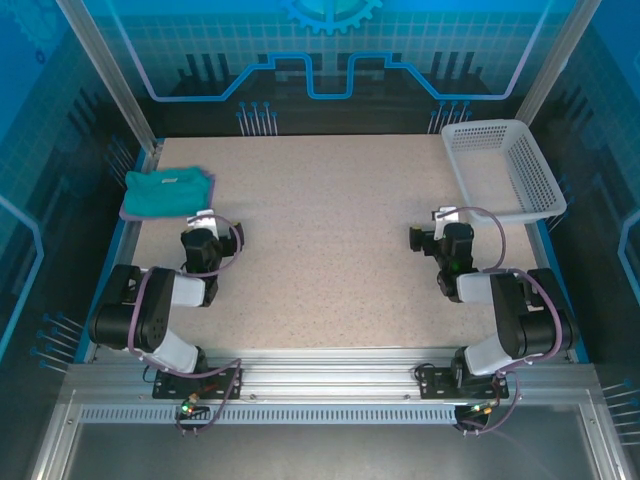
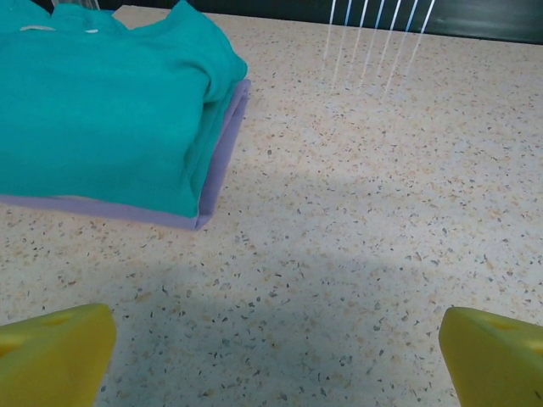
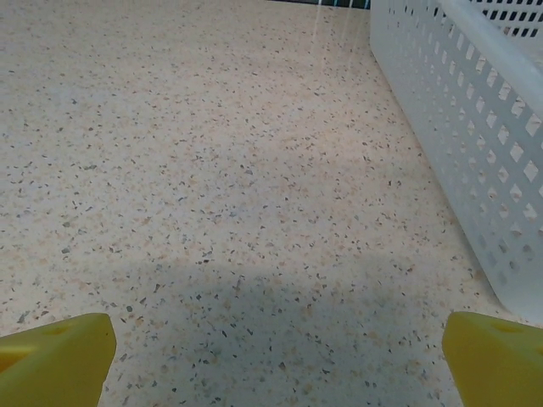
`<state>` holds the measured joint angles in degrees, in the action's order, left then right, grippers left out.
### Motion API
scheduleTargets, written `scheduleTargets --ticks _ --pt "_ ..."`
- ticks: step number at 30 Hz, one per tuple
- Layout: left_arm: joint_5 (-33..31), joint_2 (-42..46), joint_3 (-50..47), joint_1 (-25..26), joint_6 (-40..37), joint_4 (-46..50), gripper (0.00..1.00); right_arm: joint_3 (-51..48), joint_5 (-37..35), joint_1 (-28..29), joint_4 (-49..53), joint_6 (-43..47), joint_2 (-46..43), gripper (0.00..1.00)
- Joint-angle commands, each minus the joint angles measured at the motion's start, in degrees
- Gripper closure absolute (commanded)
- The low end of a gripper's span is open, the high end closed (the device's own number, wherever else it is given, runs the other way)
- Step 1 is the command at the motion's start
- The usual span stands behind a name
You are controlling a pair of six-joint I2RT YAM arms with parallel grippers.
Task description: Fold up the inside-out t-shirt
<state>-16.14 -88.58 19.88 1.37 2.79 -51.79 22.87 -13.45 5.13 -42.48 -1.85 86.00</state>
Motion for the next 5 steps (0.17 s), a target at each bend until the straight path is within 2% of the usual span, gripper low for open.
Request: scheduleTargets --ticks 1,5 --pt "1.02 -0.3 0.95 0.5 -1.03 -2.78 0.01 0.95 0.7 0.04 -2.52 0.44 0.05 0.0" --pt "1.05 -0.29 0.94 0.51 -1.03 -2.79 0.01 0.88 0.69 -0.03 -2.7 0.44 0.05 0.0"
